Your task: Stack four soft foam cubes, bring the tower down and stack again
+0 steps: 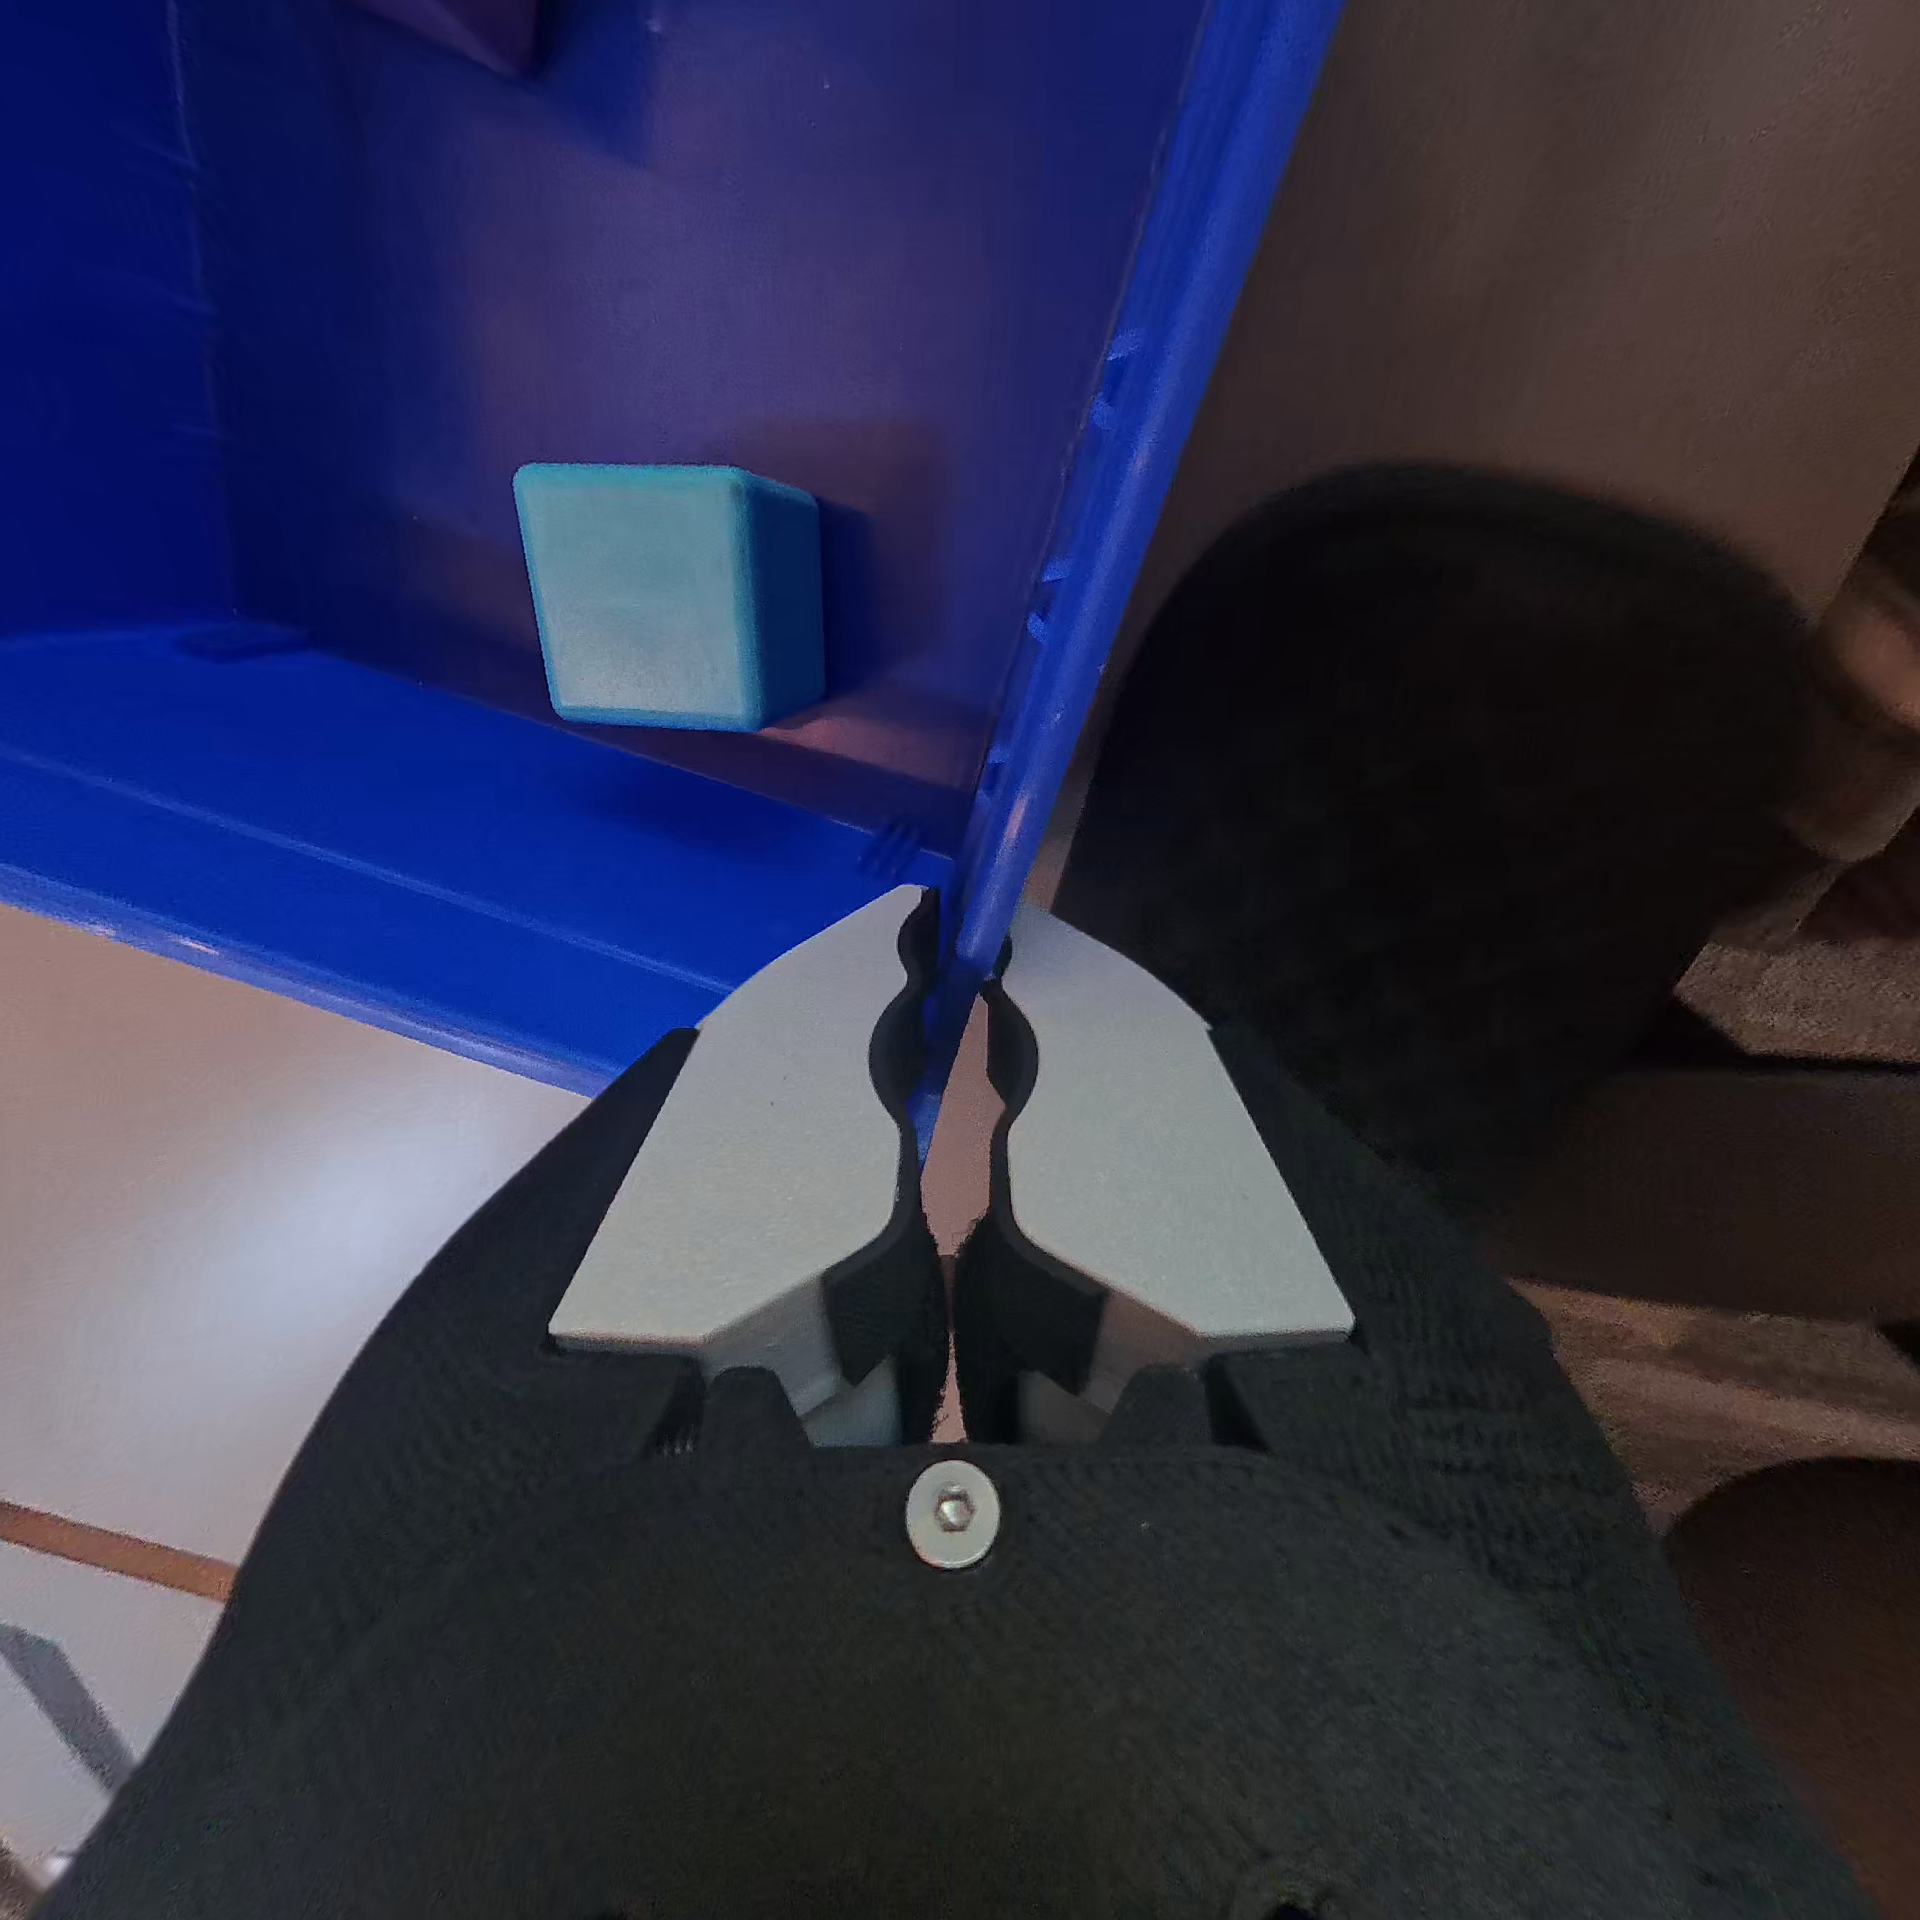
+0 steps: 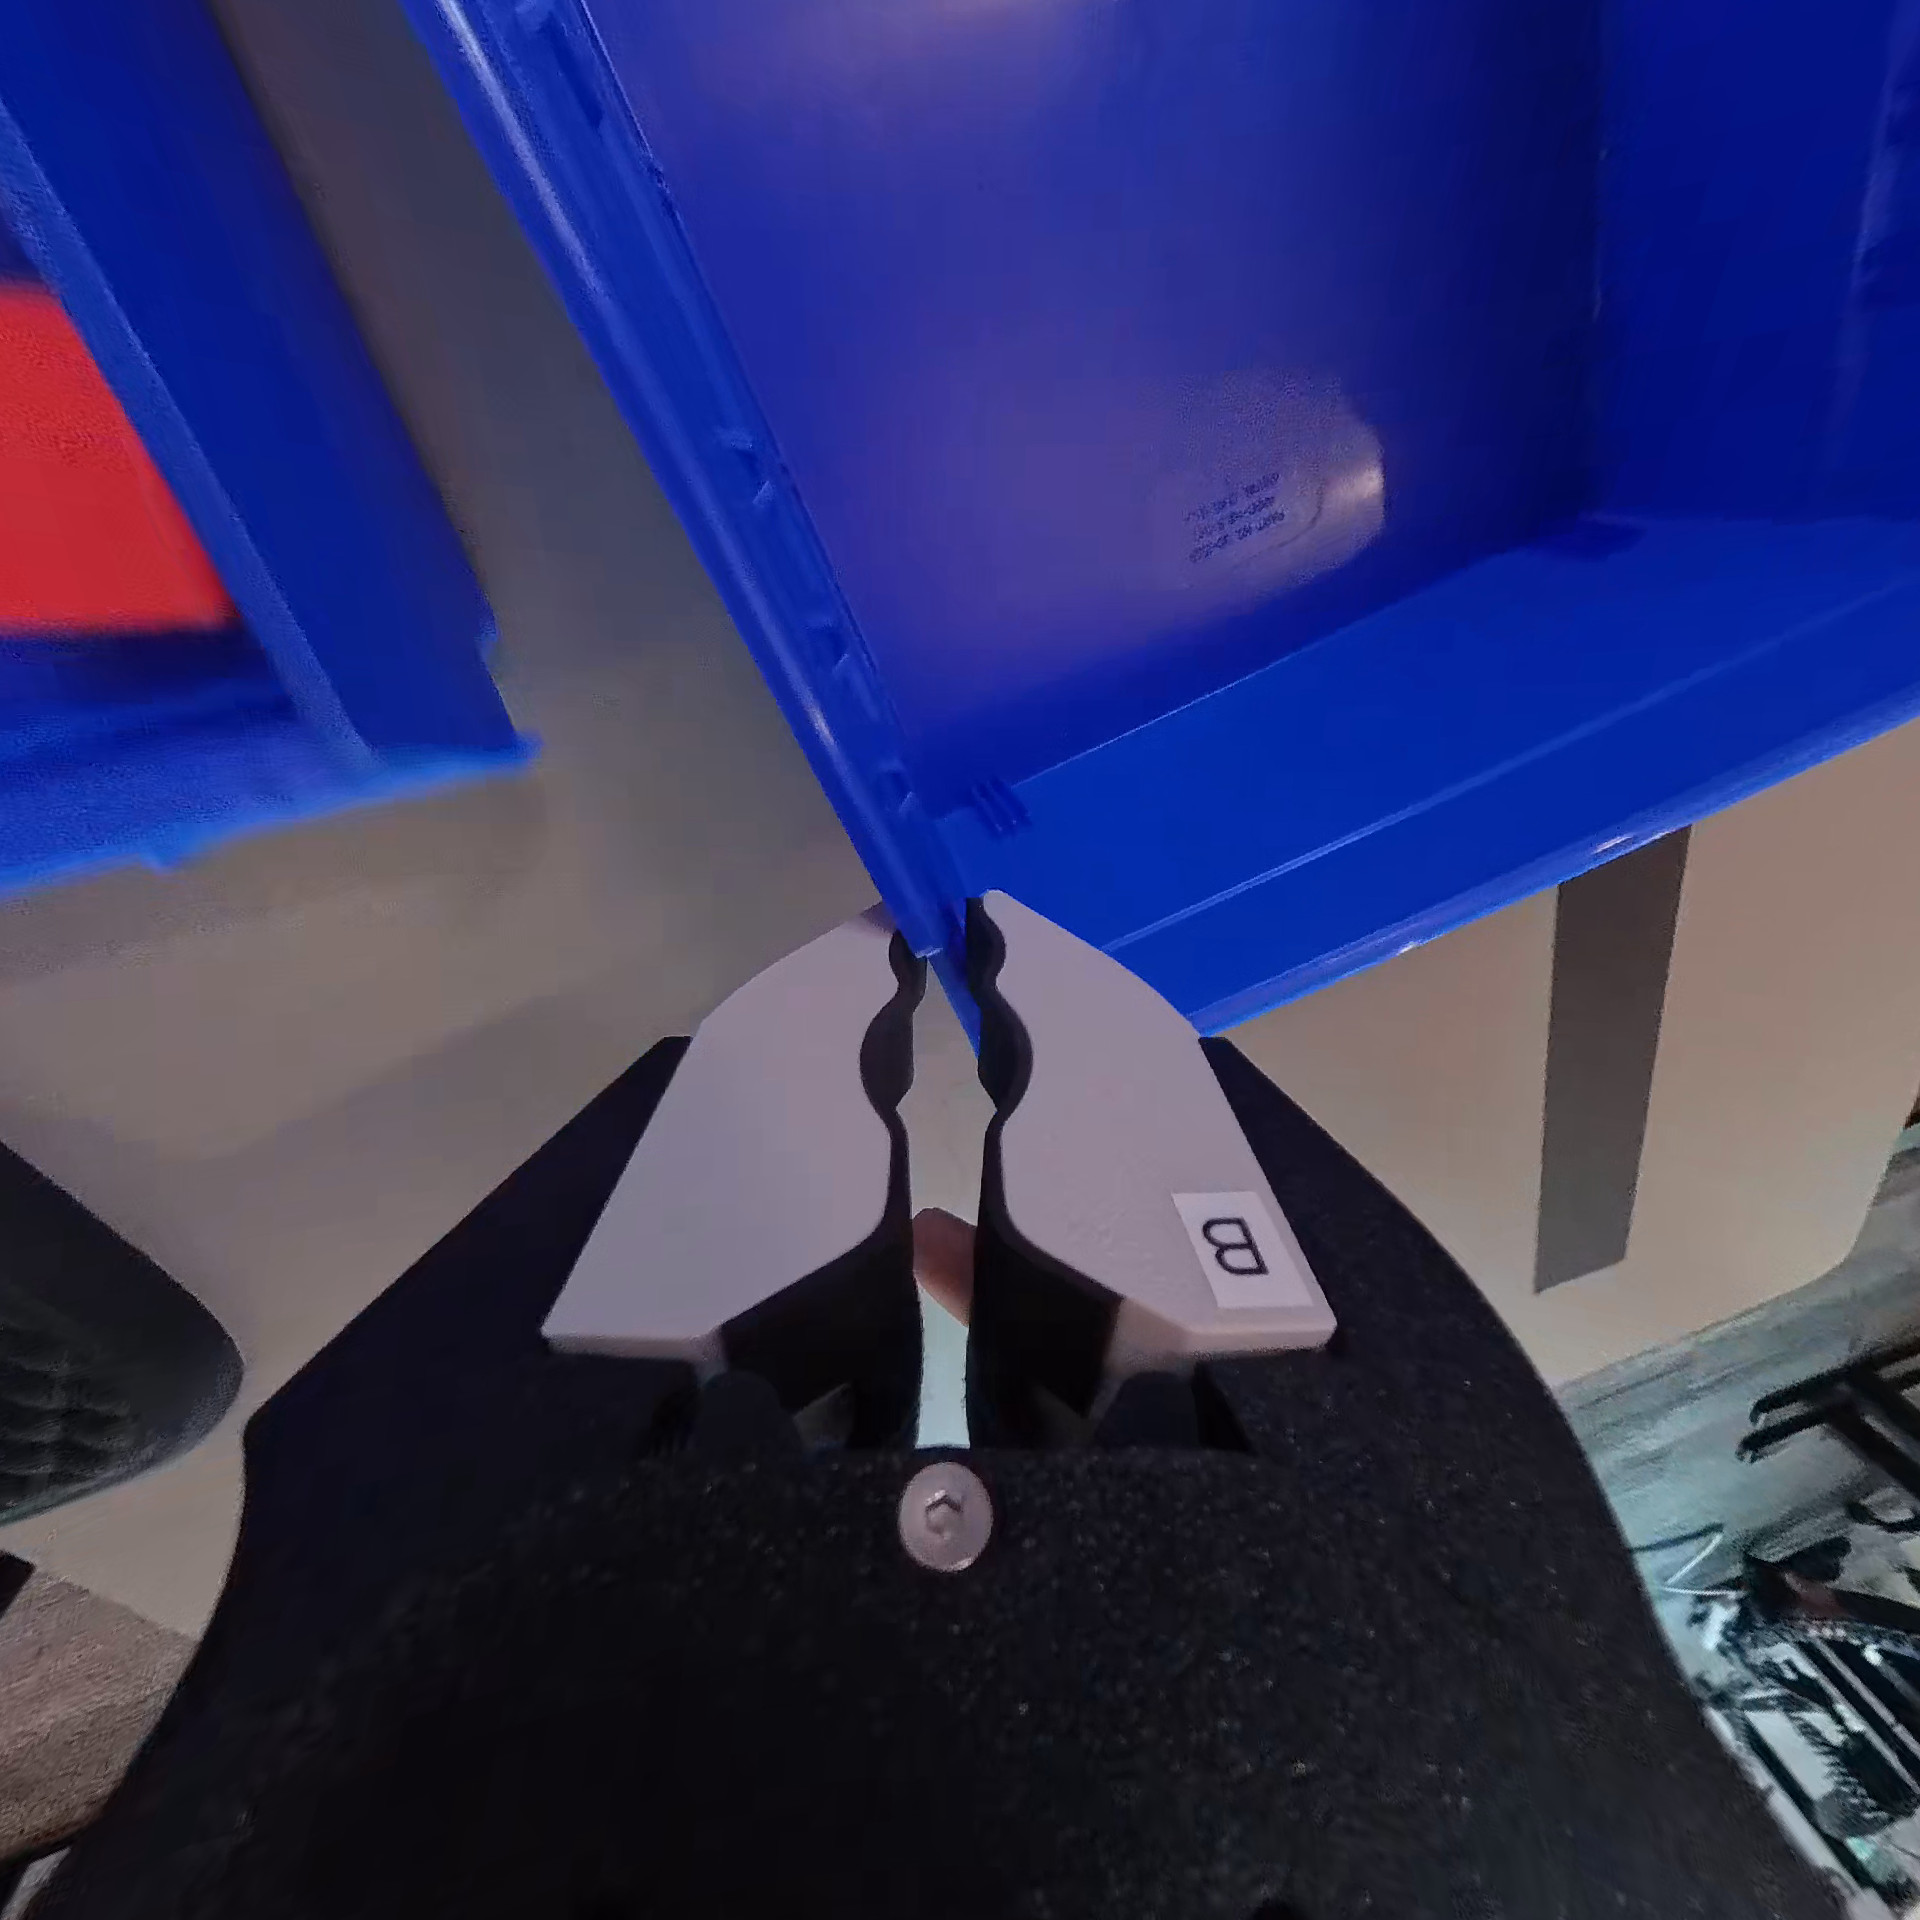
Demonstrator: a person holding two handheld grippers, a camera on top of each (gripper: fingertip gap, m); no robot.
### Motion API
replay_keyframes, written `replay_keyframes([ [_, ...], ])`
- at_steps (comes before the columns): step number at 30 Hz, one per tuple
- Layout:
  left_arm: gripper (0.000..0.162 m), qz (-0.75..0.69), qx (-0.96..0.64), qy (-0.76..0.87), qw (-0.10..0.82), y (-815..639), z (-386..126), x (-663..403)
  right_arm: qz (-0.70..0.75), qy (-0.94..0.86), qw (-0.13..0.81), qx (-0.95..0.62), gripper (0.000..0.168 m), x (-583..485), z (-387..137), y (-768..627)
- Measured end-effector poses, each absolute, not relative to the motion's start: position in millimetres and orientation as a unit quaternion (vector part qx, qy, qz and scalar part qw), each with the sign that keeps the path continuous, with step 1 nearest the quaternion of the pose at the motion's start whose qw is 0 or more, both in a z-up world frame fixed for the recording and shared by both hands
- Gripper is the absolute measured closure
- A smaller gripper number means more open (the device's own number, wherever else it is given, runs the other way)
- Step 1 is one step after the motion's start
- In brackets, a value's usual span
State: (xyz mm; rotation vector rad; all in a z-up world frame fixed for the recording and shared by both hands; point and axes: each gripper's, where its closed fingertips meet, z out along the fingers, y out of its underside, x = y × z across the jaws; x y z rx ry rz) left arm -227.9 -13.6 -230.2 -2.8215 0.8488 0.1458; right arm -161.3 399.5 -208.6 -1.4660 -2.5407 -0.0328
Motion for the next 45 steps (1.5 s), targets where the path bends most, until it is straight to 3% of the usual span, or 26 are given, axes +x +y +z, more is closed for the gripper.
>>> replay_keyframes([
  [9,0.152,0.097,-0.933,0.344,0.042,-47,-228,-332,-0.041,-0.839,0.113,-0.531,0.16,-52,-210,477],
  [18,0.145,0.165,-0.904,0.387,0.077,-55,-224,-414,-0.078,-0.78,0.117,-0.61,0.158,38,-210,528],
  [19,0.139,0.159,-0.908,0.377,0.089,-56,-222,-412,-0.072,-0.768,0.115,-0.625,0.157,43,-208,527],
  [22,0.093,0.126,-0.93,0.299,0.172,-52,-202,-391,0.005,-0.732,0.137,-0.668,0.121,37,-194,510],
  [24,0.062,0.113,-0.94,0.211,0.244,-43,-177,-370,0.067,-0.709,0.19,-0.675,0.111,19,-174,496],
  [29,0.062,0.095,-0.899,0.022,0.427,26,-114,-264,0.208,-0.583,0.327,-0.714,0.086,-60,-117,466],
  [31,0.062,0.074,-0.894,0.033,0.442,59,-114,-216,0.273,-0.547,0.332,-0.719,0.078,-102,-104,450],
  [34,0.063,0.112,-0.912,0.033,0.394,97,-135,-186,0.267,-0.533,0.285,-0.75,0.065,-154,-122,439],
  [37,0.074,0.122,-0.934,0.015,0.337,123,-163,-171,0.211,-0.538,0.226,-0.784,0.063,-191,-163,437],
  [42,0.075,0.154,-0.967,0.005,0.202,130,-215,-170,0.13,-0.546,0.127,-0.818,0.063,-215,-225,426],
  [45,0.083,0.133,-0.98,0.01,0.146,131,-240,-167,0.092,-0.55,0.1,-0.824,0.072,-214,-243,421],
])
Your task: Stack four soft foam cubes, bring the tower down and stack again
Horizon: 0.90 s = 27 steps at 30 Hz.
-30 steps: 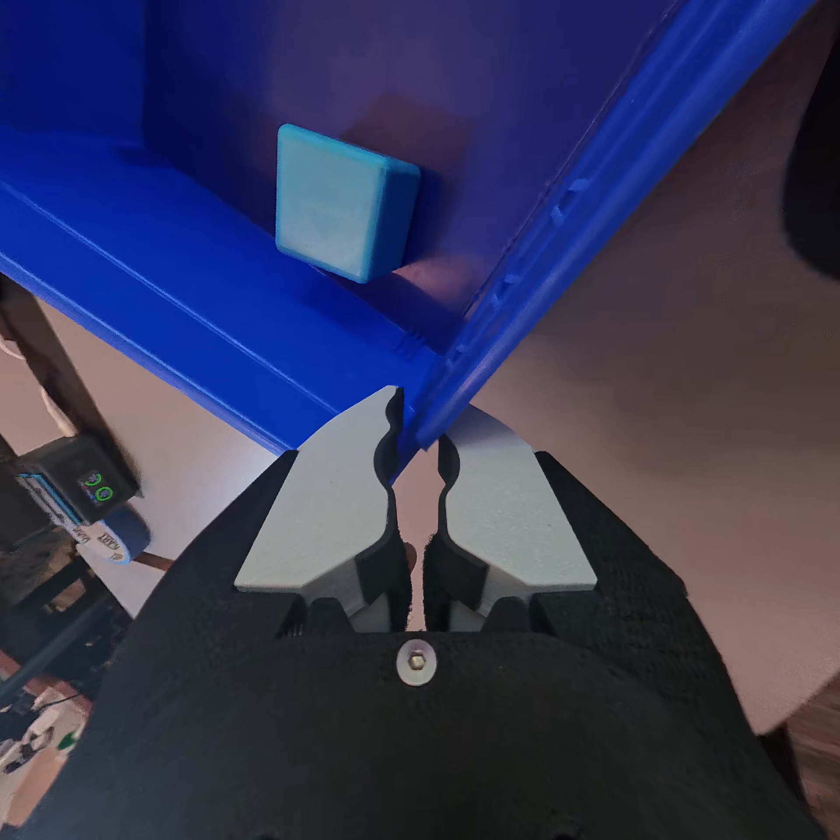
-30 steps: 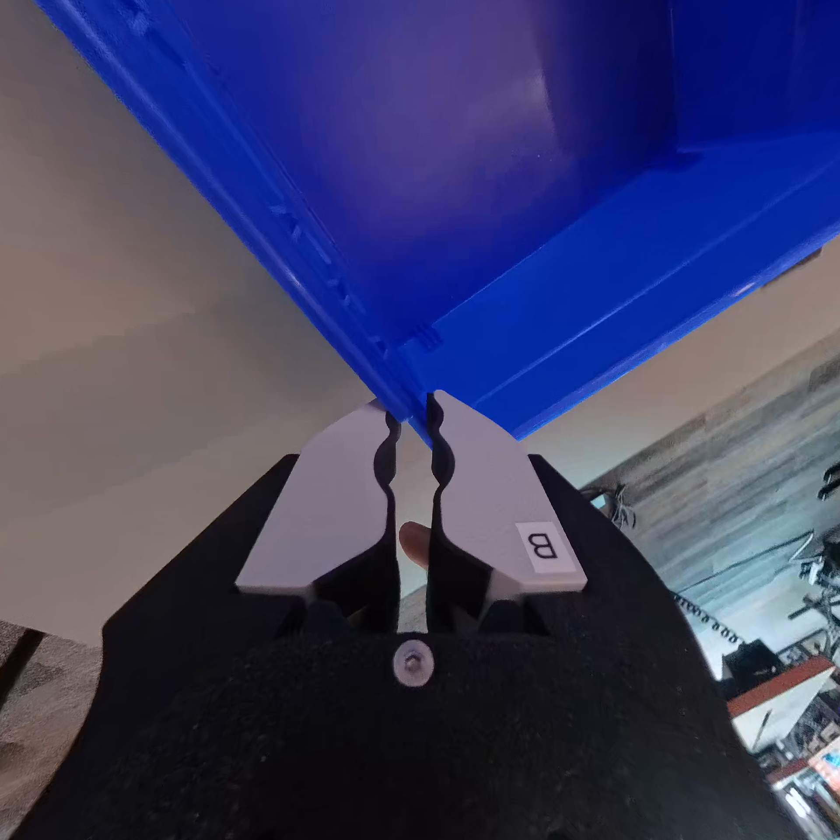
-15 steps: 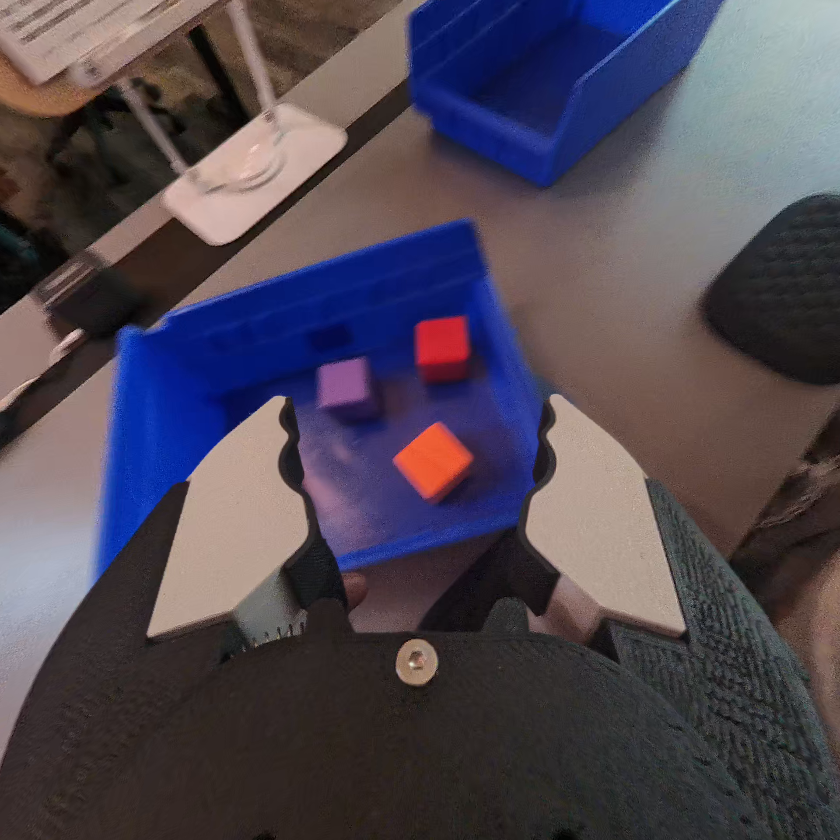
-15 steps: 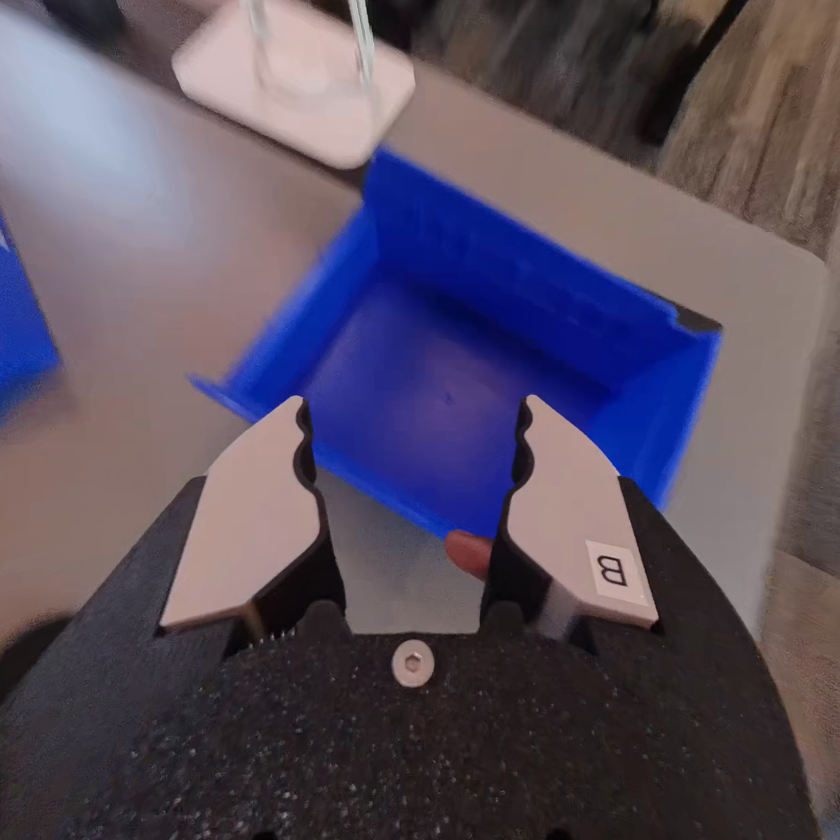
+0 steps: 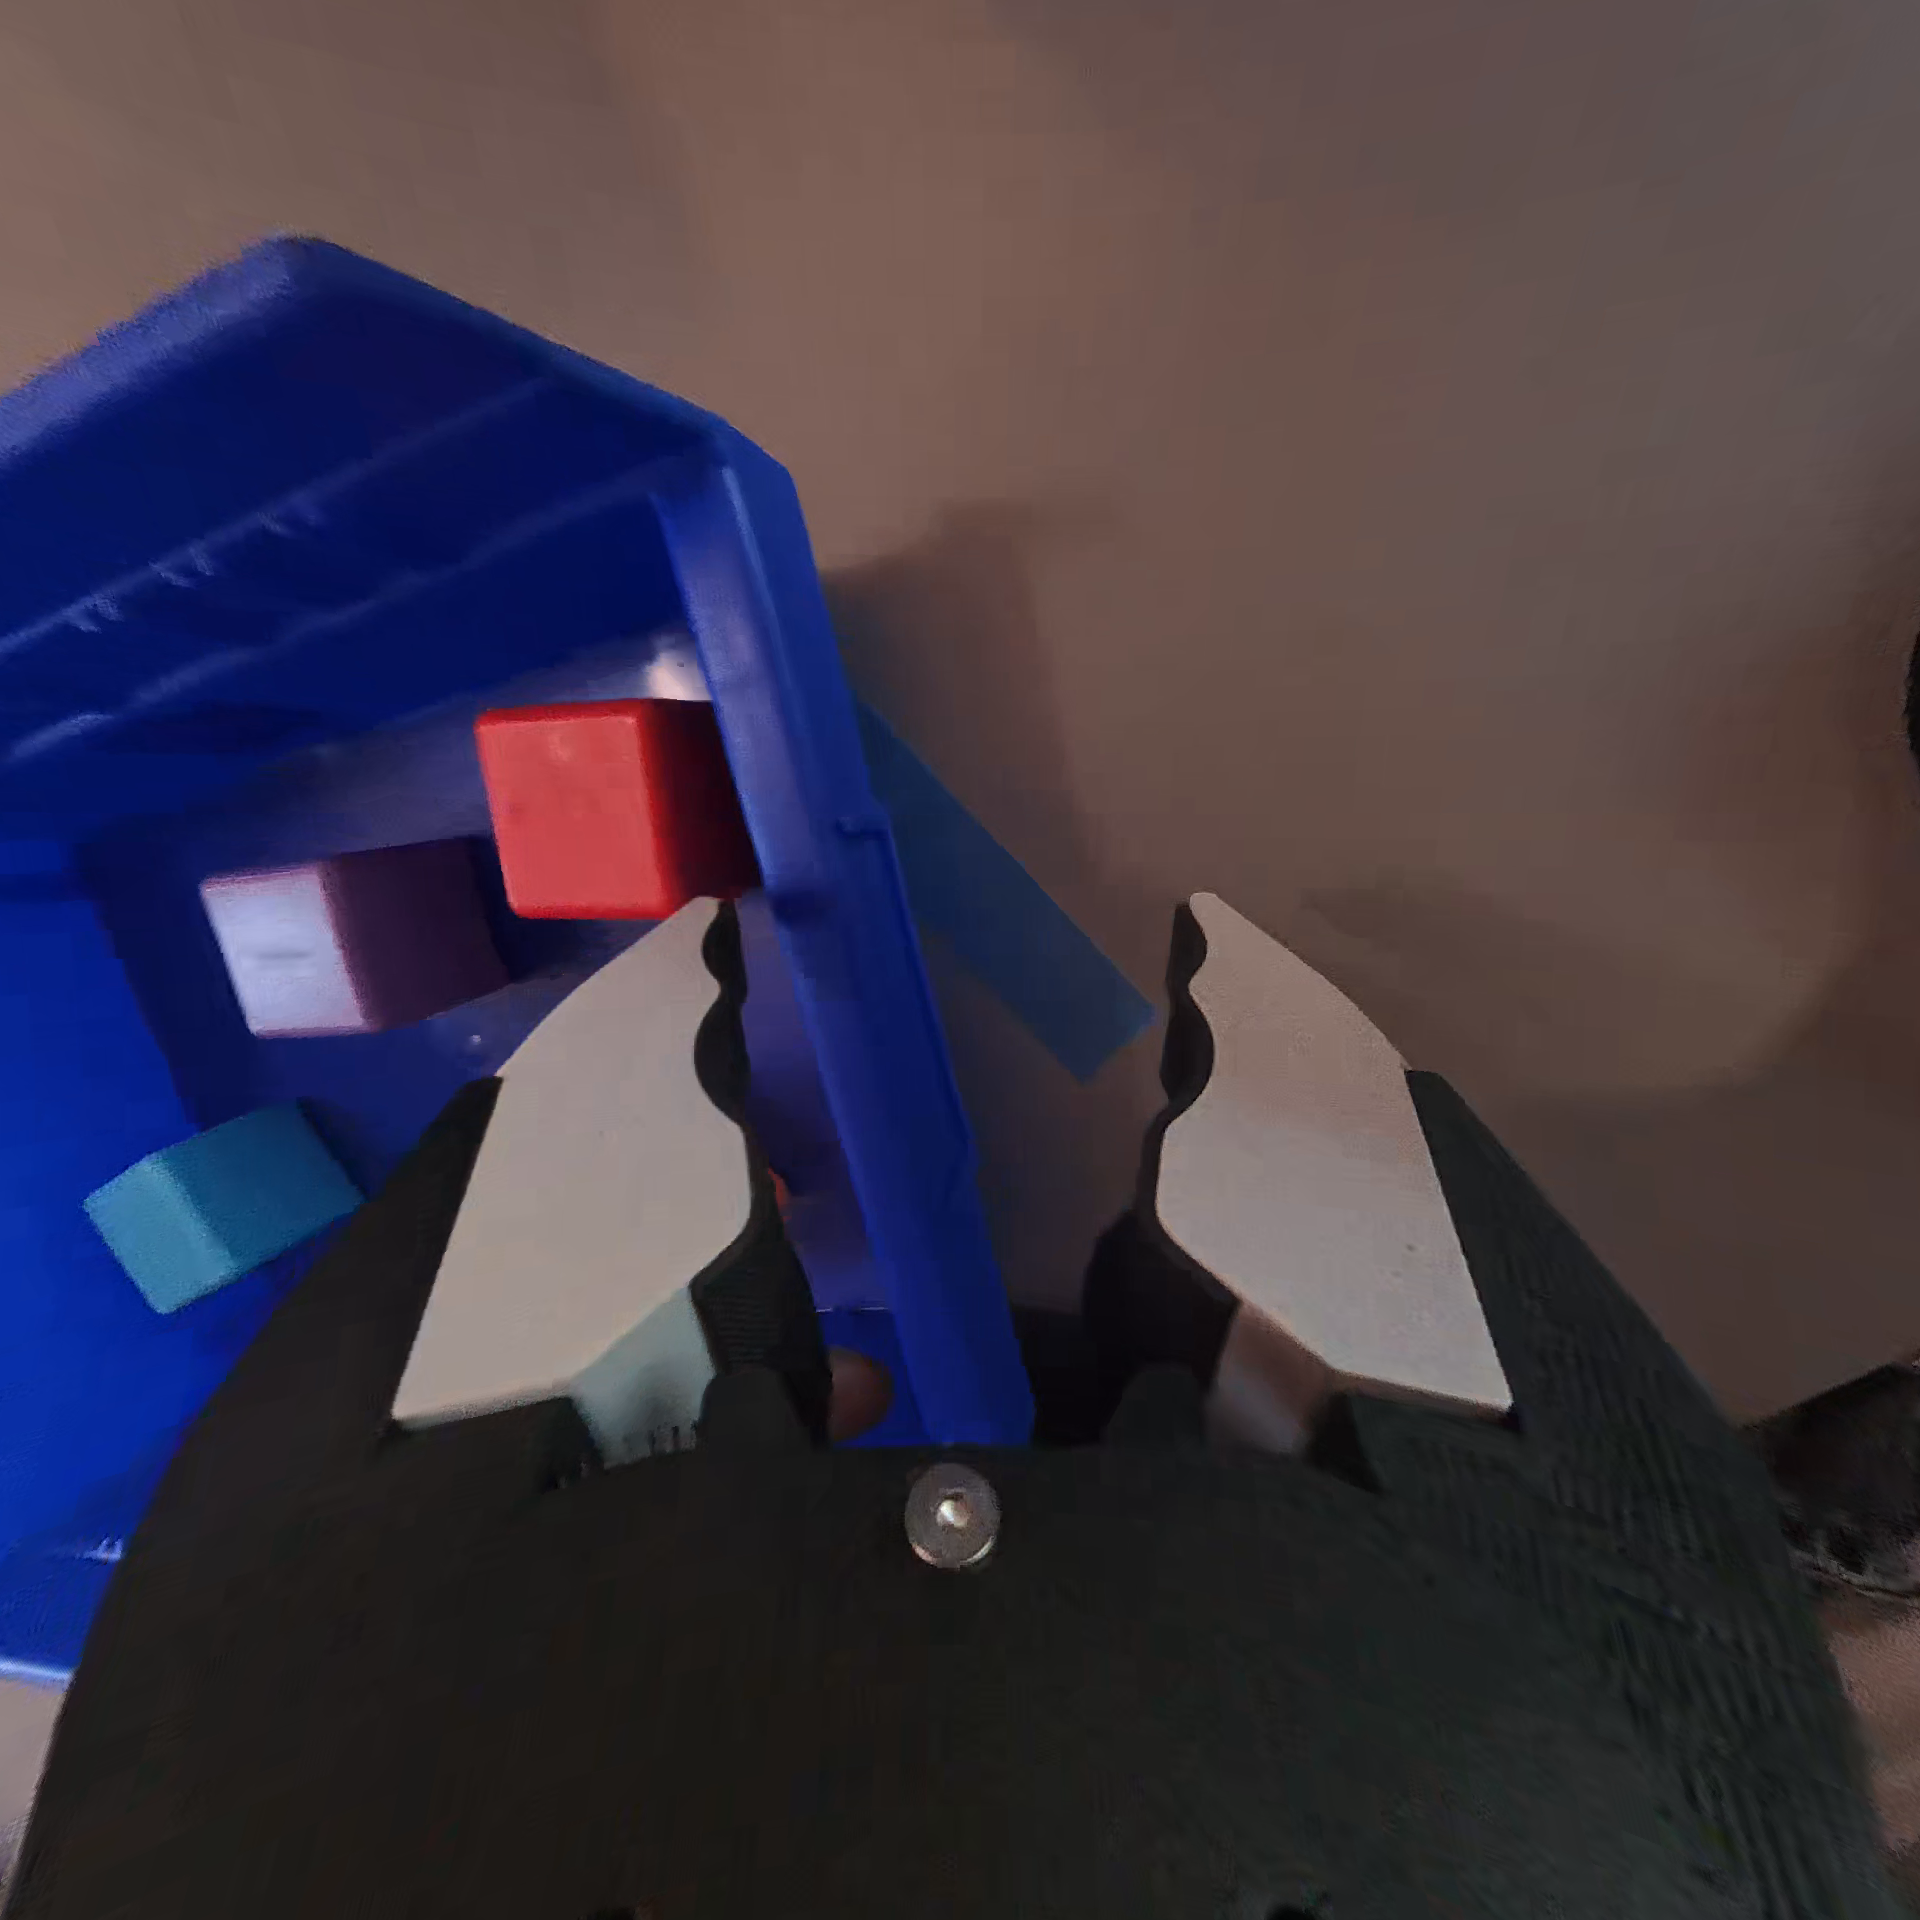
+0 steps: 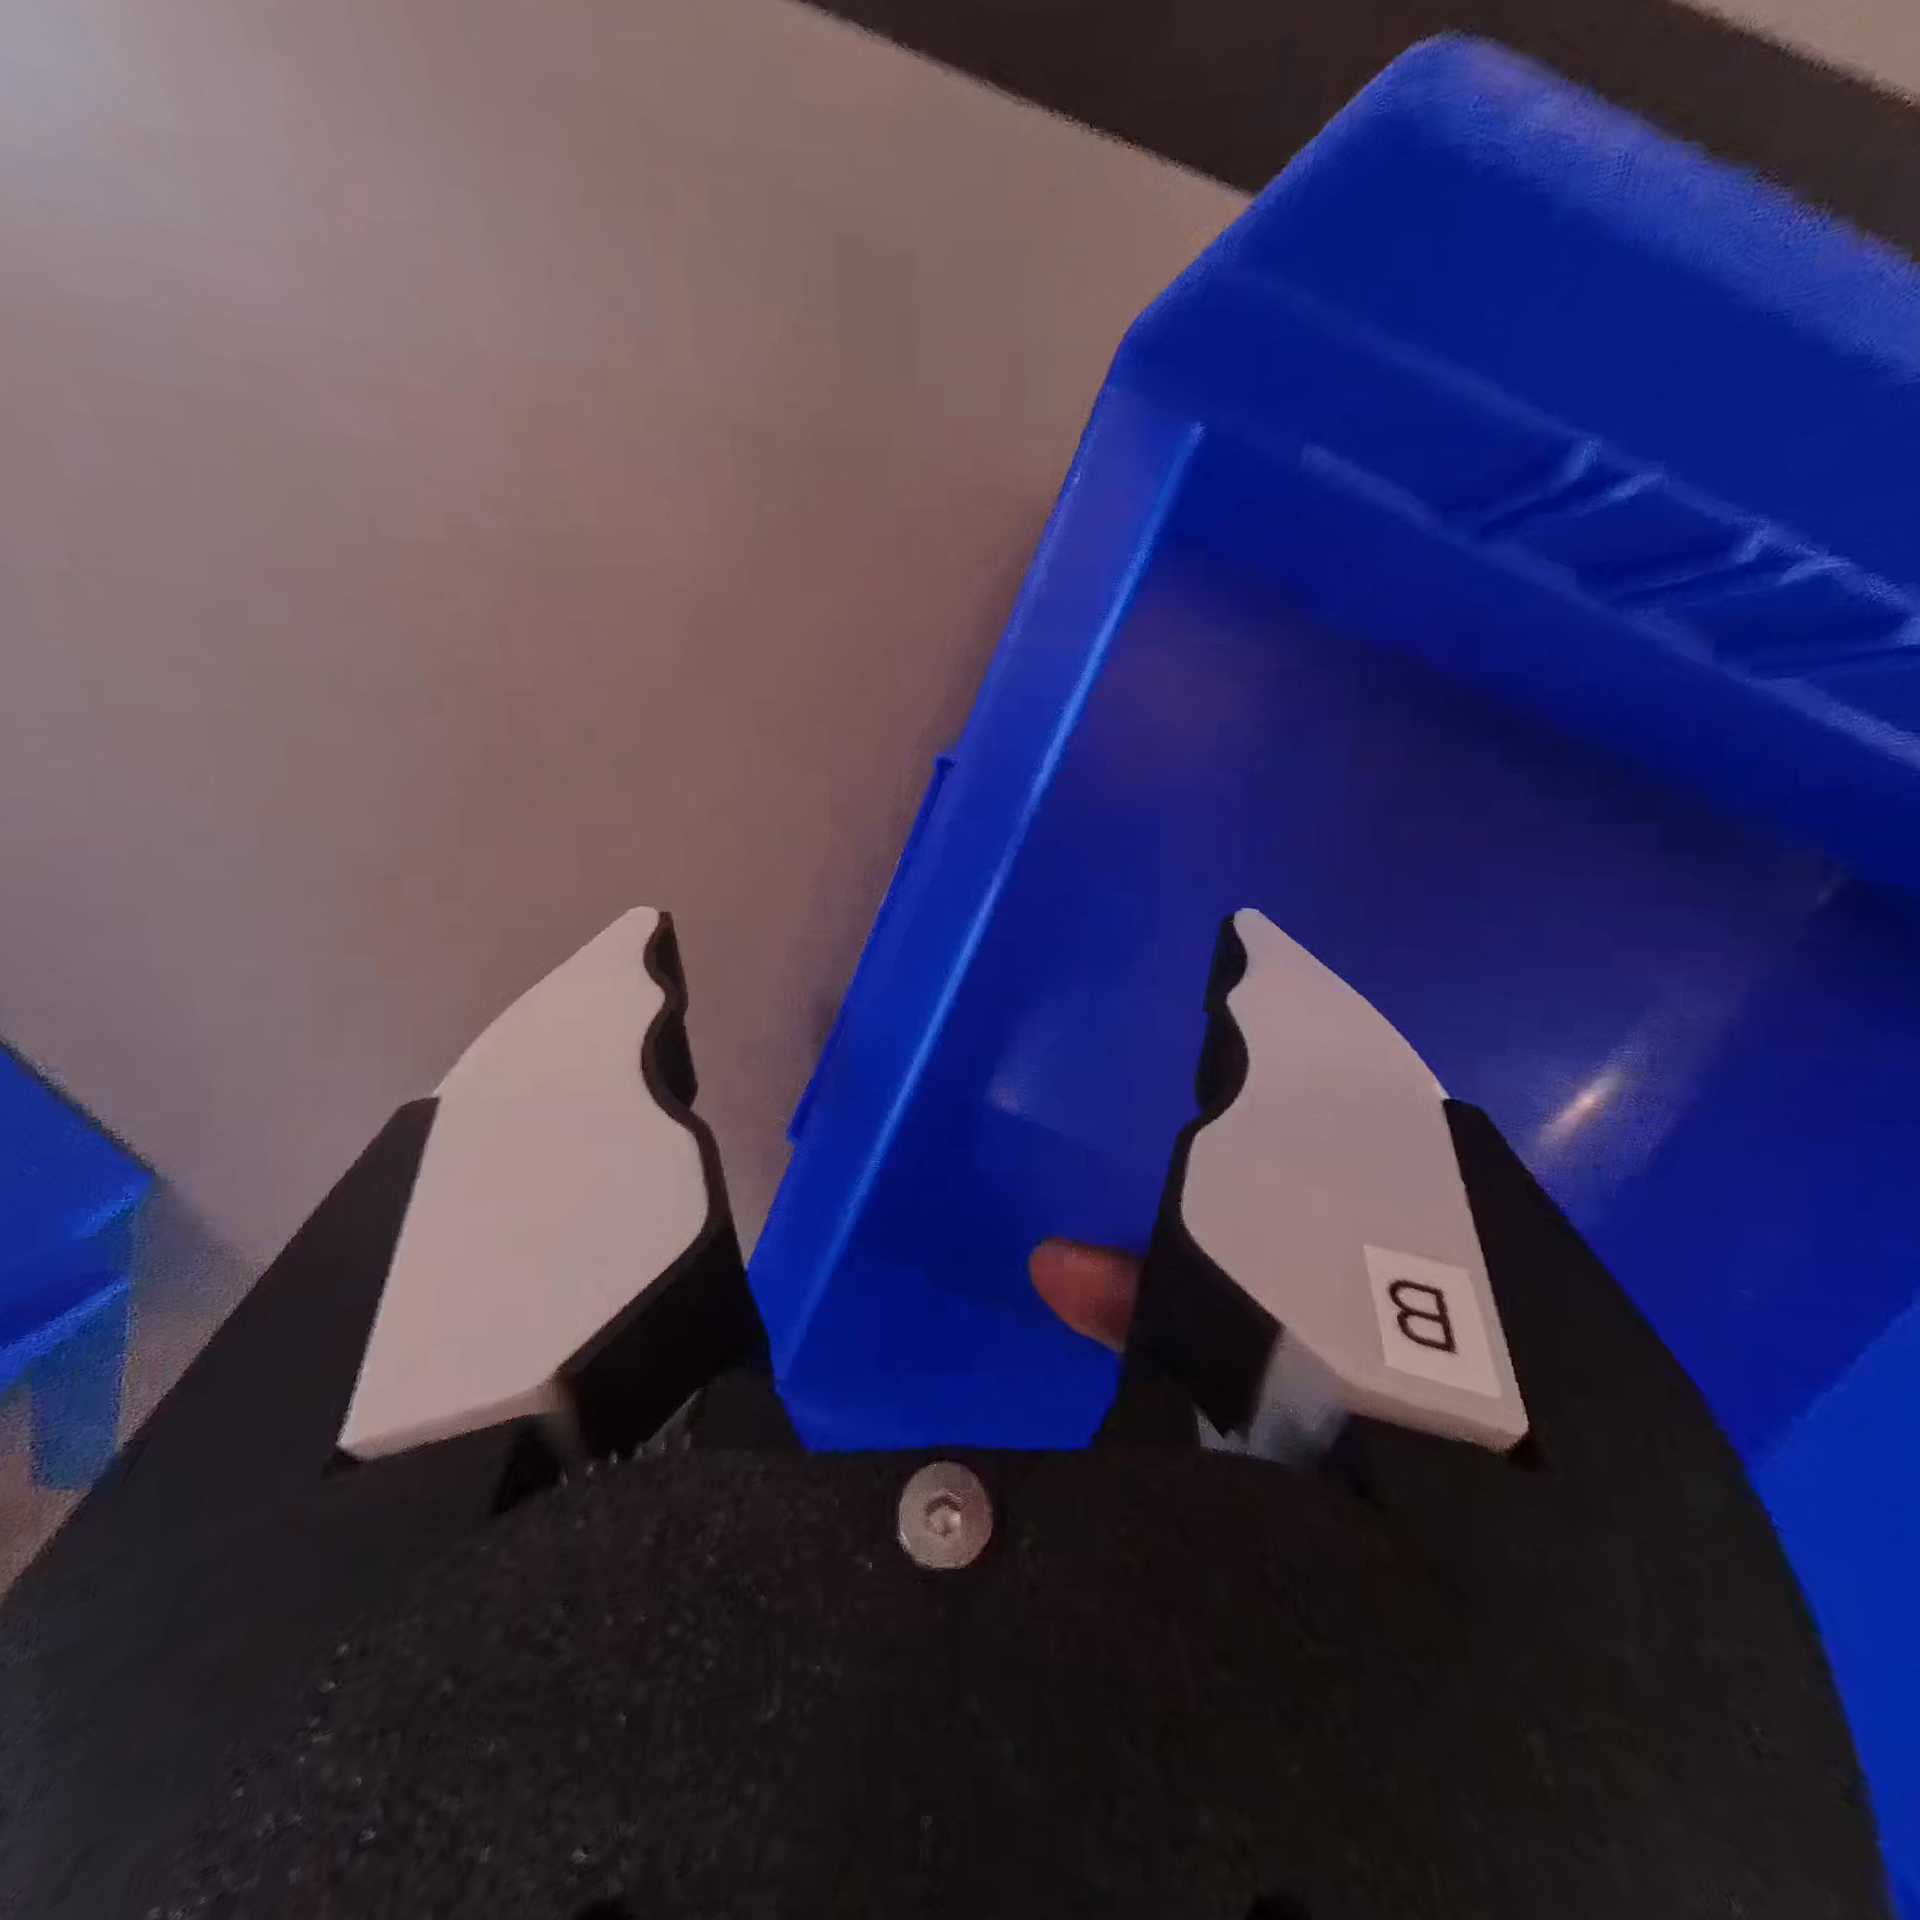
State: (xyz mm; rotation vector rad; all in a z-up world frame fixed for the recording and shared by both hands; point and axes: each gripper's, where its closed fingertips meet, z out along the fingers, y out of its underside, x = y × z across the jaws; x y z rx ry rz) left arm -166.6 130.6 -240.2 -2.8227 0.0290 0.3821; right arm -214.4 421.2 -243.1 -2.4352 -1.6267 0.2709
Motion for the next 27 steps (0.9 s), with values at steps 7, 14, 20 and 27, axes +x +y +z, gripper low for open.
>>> replay_keyframes([
  [7,0.107,0.156,-0.983,0.021,0.09,120,-261,-184,0.031,-0.593,0.054,-0.803,0.132,-203,-269,410],
  [14,0.13,0.136,-0.983,0.084,0.091,106,-266,-195,-0.006,-0.675,0.032,-0.737,0.133,-180,-269,394],
  [20,0.132,0.122,-0.978,0.148,0.079,68,-266,-214,-0.058,-0.75,0.009,-0.659,0.135,-121,-268,374],
  [27,0.136,0.098,-0.986,0.111,0.081,8,-267,-251,-0.106,-0.807,0.027,-0.58,0.14,-35,-267,350],
])
